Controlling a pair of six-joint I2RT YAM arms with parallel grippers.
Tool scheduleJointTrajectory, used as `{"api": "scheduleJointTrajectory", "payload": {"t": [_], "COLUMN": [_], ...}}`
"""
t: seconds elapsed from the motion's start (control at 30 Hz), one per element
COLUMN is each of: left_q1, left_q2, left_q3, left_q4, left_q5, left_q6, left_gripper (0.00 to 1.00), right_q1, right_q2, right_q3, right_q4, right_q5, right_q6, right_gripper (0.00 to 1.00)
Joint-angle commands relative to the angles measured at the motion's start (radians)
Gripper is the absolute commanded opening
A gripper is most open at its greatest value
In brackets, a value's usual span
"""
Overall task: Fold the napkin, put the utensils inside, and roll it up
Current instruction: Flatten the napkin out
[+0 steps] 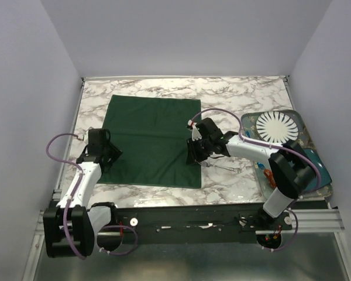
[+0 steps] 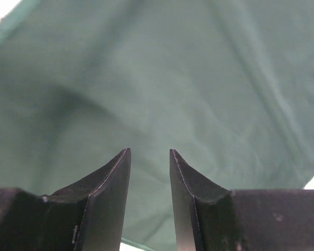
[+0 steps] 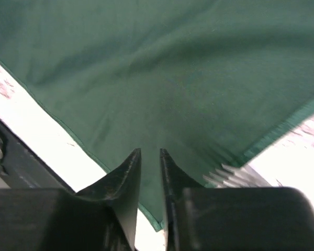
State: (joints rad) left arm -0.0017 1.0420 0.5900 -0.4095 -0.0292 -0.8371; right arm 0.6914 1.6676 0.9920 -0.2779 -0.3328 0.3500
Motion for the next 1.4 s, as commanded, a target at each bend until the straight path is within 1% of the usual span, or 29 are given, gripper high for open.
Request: {"api": "scheduleJointTrajectory", "payload": {"t": [0.0,0.03,0.07,0.1,0.17,0.2,0.27,0.43,0.57,0.6,0.63,0.67,0.7,0.73,0.77,0.8,0.83,0.87,0.9,0.93,1.0,1.03,1.1,1.17,1.2,1.23,1.37], "left_q1": [0.178,0.195,0.215,0.221,0.226,0.226,0.227,0.226,0.226,0.226,0.224,0.224,0.223,0.221,0.207,0.201,0.195,0.184,0.181,0.175,0.164,0.163,0.163,0.163,0.164,0.166,0.169], "left_q2": [0.088,0.11,0.134,0.189,0.237,0.272,0.286,0.213,0.208,0.237,0.262,0.292,0.368,0.41,0.449,0.516,0.55,0.608,0.637,0.664,0.74,0.766,0.829,0.872,0.883,0.892,0.964], "left_q3": [-0.051,-0.056,-0.052,-0.041,-0.004,0.008,0.04,0.059,0.114,0.123,0.132,0.155,0.175,0.203,0.255,0.281,0.309,0.362,0.393,0.448,0.494,0.531,0.55,0.559,0.564,0.576,0.617], "left_q4": [0.084,0.107,0.136,0.136,0.149,0.155,0.175,0.192,0.225,0.244,0.271,0.338,0.36,0.379,0.405,0.428,0.436,0.458,0.462,0.462,0.462,0.463,0.475,0.514,0.515,0.512,0.495], "left_q5": [0.138,0.158,0.179,0.186,0.198,0.207,0.235,0.209,0.207,0.221,0.274,0.305,0.333,0.369,0.408,0.413,0.417,0.428,0.426,0.416,0.382,0.379,0.376,0.377,0.368,0.364,0.35], "left_q6": [-0.052,-0.054,-0.054,-0.056,-0.05,-0.048,-0.04,-0.053,-0.054,-0.065,-0.086,-0.097,-0.105,-0.111,-0.123,-0.126,-0.135,-0.149,-0.152,-0.152,-0.157,-0.164,-0.204,-0.229,-0.234,-0.241,-0.261], "left_gripper": [0.43,0.42,0.39,0.38,0.34,0.34,0.34,0.35,0.38,0.39,0.39,0.4,0.4,0.4,0.38,0.38,0.38,0.38,0.38,0.38,0.37,0.37,0.34,0.33,0.33,0.33,0.33], "right_q1": [0.031,0.034,0.036,0.036,0.036,0.037,0.036,0.039,0.04,0.042,0.042,0.042,0.042,0.042,0.042,0.04,0.04,0.037,0.034,0.025,0.01,-0.016,-0.044,-0.081,-0.087,-0.095,-0.113], "right_q2": [0.095,0.113,0.122,0.129,0.133,0.132,0.123,0.08,0.046,0.043,0.044,0.047,0.052,0.058,0.064,0.07,0.078,0.092,0.101,0.113,0.159,0.179,0.247,0.282,0.317,0.337,0.428], "right_q3": [0.023,0.025,0.025,0.023,0.008,0.002,-0.018,-0.078,-0.073,-0.067,-0.059,-0.035,-0.015,0.005,0.055,0.083,0.109,0.161,0.184,0.212,0.288,0.315,0.405,0.448,0.467,0.508,0.599], "right_q4": [0.02,0.02,0.022,0.022,0.019,0.017,0.017,0.017,0.005,0.003,0.002,-0.007,-0.015,-0.021,-0.038,-0.052,-0.064,-0.076,-0.079,-0.083,-0.089,-0.101,-0.125,-0.13,-0.13,-0.132,-0.144], "right_q5": [0.021,0.028,0.037,0.041,0.052,0.061,0.066,0.04,0.011,-0.006,-0.018,-0.028,-0.023,-0.02,-0.005,0.004,0.009,0.023,0.038,0.079,0.129,0.171,0.182,0.178,0.182,0.189,0.207], "right_q6": [-0.026,-0.029,-0.032,-0.036,-0.036,-0.037,-0.039,-0.029,-0.04,-0.045,-0.045,-0.045,-0.049,-0.052,-0.055,-0.055,-0.06,-0.063,-0.066,-0.062,-0.043,-0.014,0.015,0.038,0.04,0.038,0.033], "right_gripper": [0.26,0.26,0.26,0.26,0.25,0.25,0.25,0.23,0.23,0.23,0.23,0.24,0.24,0.3,0.33,0.37,0.43,0.46,0.49,0.54,0.55,0.55,0.54,0.5,0.47,0.42,0.37]}}
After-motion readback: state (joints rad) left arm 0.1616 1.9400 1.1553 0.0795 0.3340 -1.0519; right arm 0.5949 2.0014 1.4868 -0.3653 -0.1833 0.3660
